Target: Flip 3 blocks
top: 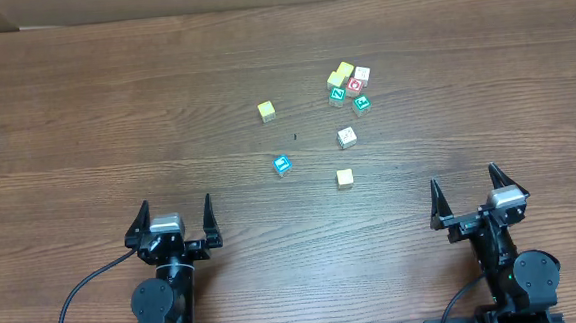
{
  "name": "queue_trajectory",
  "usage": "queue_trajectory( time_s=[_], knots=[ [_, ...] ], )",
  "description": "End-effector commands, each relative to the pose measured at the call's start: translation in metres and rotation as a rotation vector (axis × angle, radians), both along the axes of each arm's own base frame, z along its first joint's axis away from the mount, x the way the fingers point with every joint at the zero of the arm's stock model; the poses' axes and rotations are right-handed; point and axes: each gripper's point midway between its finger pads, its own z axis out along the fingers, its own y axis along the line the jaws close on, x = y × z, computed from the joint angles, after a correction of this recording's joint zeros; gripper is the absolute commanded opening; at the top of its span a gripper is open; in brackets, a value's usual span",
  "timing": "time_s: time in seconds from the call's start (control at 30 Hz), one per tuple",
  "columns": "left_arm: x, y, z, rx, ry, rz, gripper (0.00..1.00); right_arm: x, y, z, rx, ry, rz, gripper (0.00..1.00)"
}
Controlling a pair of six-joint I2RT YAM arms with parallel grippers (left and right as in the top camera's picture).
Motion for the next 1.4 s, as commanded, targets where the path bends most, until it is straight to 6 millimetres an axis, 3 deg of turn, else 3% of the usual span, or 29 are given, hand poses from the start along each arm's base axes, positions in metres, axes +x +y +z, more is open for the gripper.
queue_trajectory(
  time_s=[0.0,0.9,1.07,1.37],
  knots=[
    [-0.0001,-0.0014,0.0001,0.015,-0.004,-0.012,0.99,-0.0002,0.0012,-0.0016,-0.001,-0.005,0.005,1.00],
    [-0.0001,-0.0014,0.0001,0.015,-0.004,-0.012,1.00,-0.0002,0.0012,-0.0016,-0.001,-0.005,0.005,1.00],
    [-0.0004,0.0051,0.0009,0.094,-0.002,0.020,1.00,0.0004,-0.0024,-0.0019,-0.001,-0.004,-0.016,1.00],
    [0.0000,-0.0028,0.0005,0.075,-0.003,-0.024,1.00,0.0004,-0.0025,-0.0021,-0.001,-0.003,-0.016,1.00]
  ],
)
